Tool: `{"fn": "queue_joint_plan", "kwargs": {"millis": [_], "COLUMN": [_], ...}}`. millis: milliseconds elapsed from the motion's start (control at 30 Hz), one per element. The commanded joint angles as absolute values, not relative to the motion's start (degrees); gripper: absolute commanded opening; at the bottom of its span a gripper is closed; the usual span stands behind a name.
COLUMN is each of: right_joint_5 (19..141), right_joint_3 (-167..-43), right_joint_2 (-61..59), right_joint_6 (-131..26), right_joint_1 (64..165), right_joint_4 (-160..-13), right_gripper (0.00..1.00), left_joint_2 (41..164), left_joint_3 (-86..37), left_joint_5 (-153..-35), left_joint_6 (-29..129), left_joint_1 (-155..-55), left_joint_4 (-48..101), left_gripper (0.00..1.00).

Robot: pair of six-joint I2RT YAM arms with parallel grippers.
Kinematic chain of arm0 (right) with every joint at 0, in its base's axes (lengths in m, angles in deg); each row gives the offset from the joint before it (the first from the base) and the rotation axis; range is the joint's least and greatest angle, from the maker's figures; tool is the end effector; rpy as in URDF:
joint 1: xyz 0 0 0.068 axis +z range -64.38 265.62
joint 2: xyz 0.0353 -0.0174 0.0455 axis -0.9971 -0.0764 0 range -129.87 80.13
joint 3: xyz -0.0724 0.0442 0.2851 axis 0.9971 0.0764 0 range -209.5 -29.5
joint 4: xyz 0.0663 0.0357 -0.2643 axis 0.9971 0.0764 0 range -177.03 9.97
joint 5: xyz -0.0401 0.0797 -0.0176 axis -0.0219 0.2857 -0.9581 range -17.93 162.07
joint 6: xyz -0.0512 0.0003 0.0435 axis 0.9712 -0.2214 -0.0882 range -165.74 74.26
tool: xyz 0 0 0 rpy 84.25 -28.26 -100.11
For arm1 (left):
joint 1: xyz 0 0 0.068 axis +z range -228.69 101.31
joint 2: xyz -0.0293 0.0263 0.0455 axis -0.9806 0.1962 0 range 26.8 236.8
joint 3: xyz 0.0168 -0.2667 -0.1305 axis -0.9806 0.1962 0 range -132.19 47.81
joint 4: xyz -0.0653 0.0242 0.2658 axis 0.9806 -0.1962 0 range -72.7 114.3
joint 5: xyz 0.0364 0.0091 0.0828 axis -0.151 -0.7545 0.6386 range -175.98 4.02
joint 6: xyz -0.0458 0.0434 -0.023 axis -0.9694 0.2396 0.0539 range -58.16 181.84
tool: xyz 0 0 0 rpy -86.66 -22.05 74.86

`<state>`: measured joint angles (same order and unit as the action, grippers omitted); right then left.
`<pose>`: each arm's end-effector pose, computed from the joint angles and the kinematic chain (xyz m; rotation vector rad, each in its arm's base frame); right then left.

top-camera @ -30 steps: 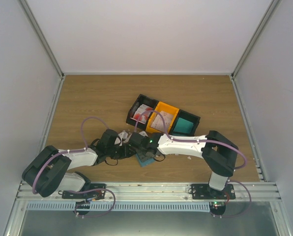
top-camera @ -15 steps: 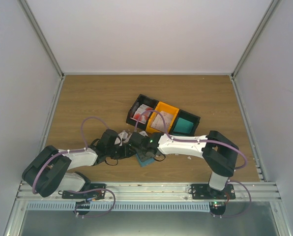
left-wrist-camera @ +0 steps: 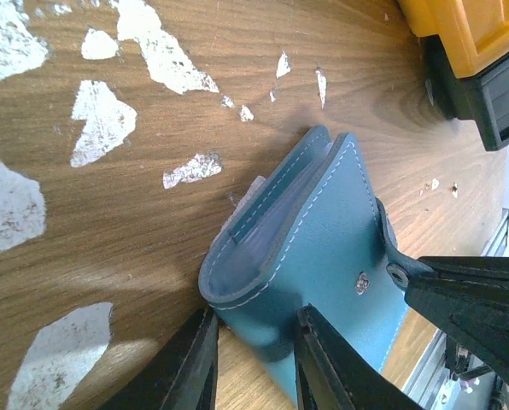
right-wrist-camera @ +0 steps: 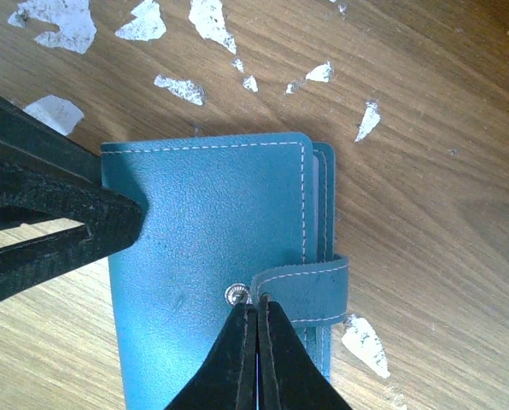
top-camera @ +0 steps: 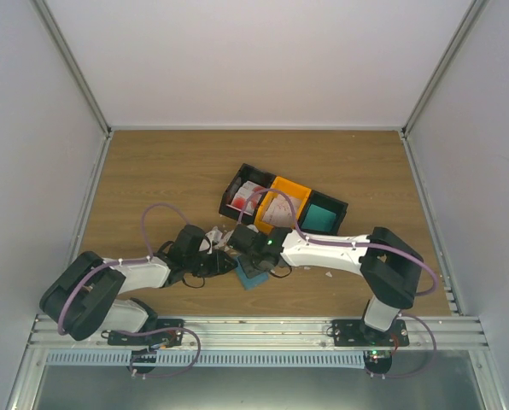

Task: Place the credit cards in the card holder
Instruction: Close the card holder at the center of the board.

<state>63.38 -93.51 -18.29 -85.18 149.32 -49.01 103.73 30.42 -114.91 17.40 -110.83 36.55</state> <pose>0.1617 0.3089 0.1817 -0.5613 2.7697 0.2089 0.1722 -0.1388 0.1135 -0.0179 2.6296 -1.1638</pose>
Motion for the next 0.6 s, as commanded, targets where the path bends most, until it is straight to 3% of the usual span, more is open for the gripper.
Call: {"fn": "queue_joint_plan", "kwargs": {"millis": [0,567], "right_joint_5": [64.61,63.72], "right_joint_3": [-92.76,-94.45], "right_joint_2": [-17.67,-20.4], "right_joint_6": [-81.61,-76.5], "right_joint_1": [148.9,149.27], "right_joint_4": [-49.83,-48.27], "right_gripper": [0.01,0.01], "left_joint_2": [104.47,104.85], "left_joint_3": [30.93,30.76], "left_joint_5": [-115.2,-115.21], "left_joint_6": [18.12,18.1], "left_joint_1": [-110.68,-110.77], "left_joint_4": [39.28,39.37], "left_gripper": [0.28,0.28]}}
